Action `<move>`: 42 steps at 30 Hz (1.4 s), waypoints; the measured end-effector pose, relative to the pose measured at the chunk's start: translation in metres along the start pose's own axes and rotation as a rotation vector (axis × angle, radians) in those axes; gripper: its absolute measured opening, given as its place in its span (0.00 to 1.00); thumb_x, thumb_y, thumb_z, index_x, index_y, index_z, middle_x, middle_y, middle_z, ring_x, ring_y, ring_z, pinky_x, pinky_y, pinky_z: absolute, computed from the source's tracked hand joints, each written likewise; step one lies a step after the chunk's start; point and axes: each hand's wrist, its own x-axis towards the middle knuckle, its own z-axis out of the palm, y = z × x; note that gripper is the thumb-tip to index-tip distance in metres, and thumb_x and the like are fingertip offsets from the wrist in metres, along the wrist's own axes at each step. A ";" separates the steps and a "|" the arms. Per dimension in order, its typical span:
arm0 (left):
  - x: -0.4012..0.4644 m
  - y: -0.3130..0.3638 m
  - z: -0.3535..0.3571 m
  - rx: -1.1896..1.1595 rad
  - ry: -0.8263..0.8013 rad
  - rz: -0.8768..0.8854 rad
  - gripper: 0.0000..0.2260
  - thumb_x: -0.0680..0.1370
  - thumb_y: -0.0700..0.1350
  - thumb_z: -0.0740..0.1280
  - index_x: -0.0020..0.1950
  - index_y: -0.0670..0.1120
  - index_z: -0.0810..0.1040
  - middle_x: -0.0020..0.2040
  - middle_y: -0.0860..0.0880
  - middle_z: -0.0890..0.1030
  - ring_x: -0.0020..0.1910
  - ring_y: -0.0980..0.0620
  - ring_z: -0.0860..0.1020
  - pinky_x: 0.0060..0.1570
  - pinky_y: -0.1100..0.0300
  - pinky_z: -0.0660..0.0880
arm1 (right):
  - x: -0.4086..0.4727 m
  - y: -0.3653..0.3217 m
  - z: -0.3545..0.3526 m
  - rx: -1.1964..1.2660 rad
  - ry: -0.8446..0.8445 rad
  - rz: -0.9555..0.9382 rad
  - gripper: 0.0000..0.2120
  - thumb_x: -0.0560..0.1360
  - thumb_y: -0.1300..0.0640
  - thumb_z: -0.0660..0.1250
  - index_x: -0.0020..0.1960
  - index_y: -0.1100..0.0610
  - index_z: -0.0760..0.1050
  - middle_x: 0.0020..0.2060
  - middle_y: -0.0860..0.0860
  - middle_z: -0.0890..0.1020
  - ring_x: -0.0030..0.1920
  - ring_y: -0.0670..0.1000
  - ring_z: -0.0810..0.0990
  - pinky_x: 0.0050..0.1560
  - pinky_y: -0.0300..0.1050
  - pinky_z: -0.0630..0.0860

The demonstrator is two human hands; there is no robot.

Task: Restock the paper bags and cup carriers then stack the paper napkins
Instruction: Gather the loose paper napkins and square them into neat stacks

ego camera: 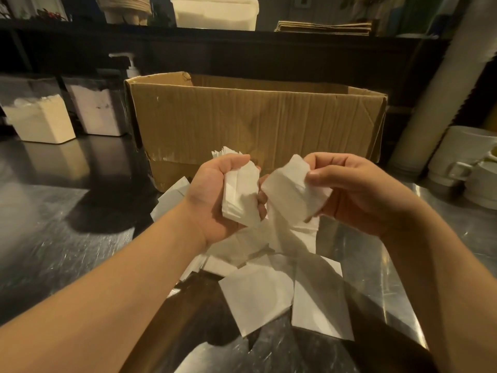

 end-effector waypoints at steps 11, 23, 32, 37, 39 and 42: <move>-0.001 -0.003 -0.001 0.268 -0.095 -0.032 0.25 0.73 0.52 0.67 0.68 0.44 0.78 0.58 0.41 0.81 0.55 0.40 0.80 0.62 0.44 0.74 | 0.011 0.009 0.023 -0.315 0.291 -0.014 0.07 0.80 0.57 0.68 0.44 0.55 0.81 0.42 0.51 0.83 0.40 0.53 0.78 0.41 0.43 0.78; -0.002 -0.003 0.000 0.168 -0.040 -0.069 0.19 0.73 0.48 0.67 0.62 0.43 0.80 0.58 0.42 0.82 0.52 0.41 0.81 0.56 0.48 0.76 | 0.021 0.022 0.026 -0.320 0.667 -0.037 0.02 0.78 0.57 0.72 0.50 0.52 0.81 0.46 0.49 0.84 0.48 0.51 0.84 0.39 0.38 0.81; -0.006 -0.001 0.000 0.172 -0.037 -0.105 0.28 0.71 0.47 0.69 0.71 0.42 0.75 0.59 0.39 0.78 0.55 0.33 0.81 0.47 0.47 0.79 | 0.017 0.021 0.017 -0.521 0.982 -0.497 0.05 0.78 0.57 0.70 0.47 0.48 0.76 0.41 0.41 0.79 0.44 0.39 0.79 0.42 0.29 0.77; -0.007 -0.001 0.002 0.127 -0.021 -0.104 0.27 0.71 0.47 0.70 0.69 0.43 0.75 0.58 0.40 0.80 0.46 0.38 0.83 0.45 0.46 0.79 | 0.015 0.019 0.022 -0.548 0.791 -0.533 0.07 0.75 0.56 0.68 0.43 0.44 0.74 0.38 0.39 0.79 0.44 0.41 0.79 0.44 0.33 0.80; -0.008 -0.002 0.002 0.111 -0.013 -0.095 0.31 0.70 0.47 0.70 0.73 0.43 0.73 0.58 0.39 0.81 0.47 0.37 0.84 0.50 0.43 0.80 | 0.015 0.018 0.023 -0.536 0.702 -0.526 0.05 0.72 0.55 0.66 0.42 0.45 0.75 0.37 0.39 0.79 0.42 0.42 0.79 0.42 0.35 0.79; -0.007 -0.002 0.002 0.094 -0.014 -0.073 0.30 0.71 0.46 0.70 0.73 0.40 0.73 0.56 0.37 0.83 0.48 0.37 0.84 0.61 0.41 0.78 | 0.012 0.019 0.022 -0.508 0.543 -0.545 0.04 0.69 0.51 0.65 0.41 0.50 0.76 0.36 0.42 0.78 0.40 0.44 0.78 0.39 0.35 0.77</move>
